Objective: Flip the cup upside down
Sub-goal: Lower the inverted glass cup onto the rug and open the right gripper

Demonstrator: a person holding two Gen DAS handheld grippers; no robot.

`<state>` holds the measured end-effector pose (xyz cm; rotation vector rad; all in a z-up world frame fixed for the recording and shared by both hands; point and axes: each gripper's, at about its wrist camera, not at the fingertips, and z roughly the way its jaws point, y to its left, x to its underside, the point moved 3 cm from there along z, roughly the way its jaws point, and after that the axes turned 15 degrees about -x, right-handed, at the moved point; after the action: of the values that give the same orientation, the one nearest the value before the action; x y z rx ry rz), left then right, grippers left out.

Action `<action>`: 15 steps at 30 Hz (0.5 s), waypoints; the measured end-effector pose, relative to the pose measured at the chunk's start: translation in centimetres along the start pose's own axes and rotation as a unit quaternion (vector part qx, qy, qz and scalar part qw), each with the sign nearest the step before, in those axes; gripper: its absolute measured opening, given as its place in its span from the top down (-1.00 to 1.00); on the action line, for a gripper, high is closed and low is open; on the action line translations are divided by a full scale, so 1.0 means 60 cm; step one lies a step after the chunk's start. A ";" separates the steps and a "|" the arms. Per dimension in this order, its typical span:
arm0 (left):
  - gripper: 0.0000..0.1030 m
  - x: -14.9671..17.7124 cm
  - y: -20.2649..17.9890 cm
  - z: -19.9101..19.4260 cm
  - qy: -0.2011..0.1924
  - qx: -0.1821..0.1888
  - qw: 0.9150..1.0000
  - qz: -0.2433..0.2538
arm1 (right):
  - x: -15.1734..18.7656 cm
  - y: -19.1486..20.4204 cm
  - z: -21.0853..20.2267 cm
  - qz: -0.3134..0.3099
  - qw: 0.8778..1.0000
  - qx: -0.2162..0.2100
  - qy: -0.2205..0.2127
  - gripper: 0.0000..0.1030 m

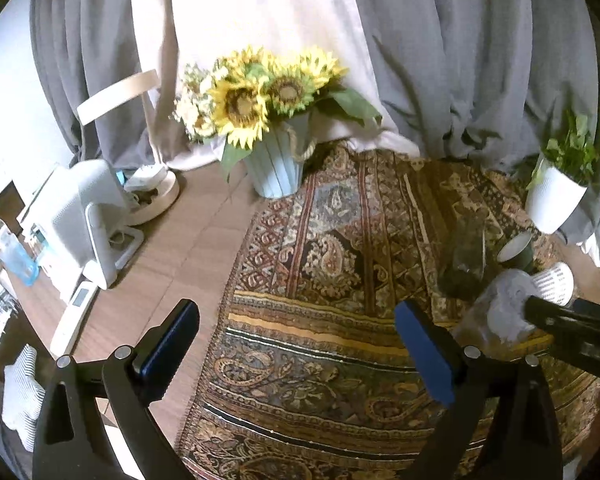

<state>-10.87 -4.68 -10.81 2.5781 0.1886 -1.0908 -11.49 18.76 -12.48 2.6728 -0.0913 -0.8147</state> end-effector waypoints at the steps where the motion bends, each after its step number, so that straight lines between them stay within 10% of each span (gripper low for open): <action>1: -0.97 -0.003 0.000 -0.008 -0.007 0.000 1.000 -0.001 | 0.002 0.001 -0.020 -0.001 1.000 0.000 -0.019 -0.61; 15: -1.00 -0.023 0.005 -0.161 -0.104 0.043 0.993 -0.026 | 0.041 0.037 -0.254 -0.060 0.967 0.021 -0.245 -0.70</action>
<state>-5.27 -1.55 -3.47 2.5229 0.1616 -1.4048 -0.96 20.92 -1.18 2.4716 -0.0658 -1.5127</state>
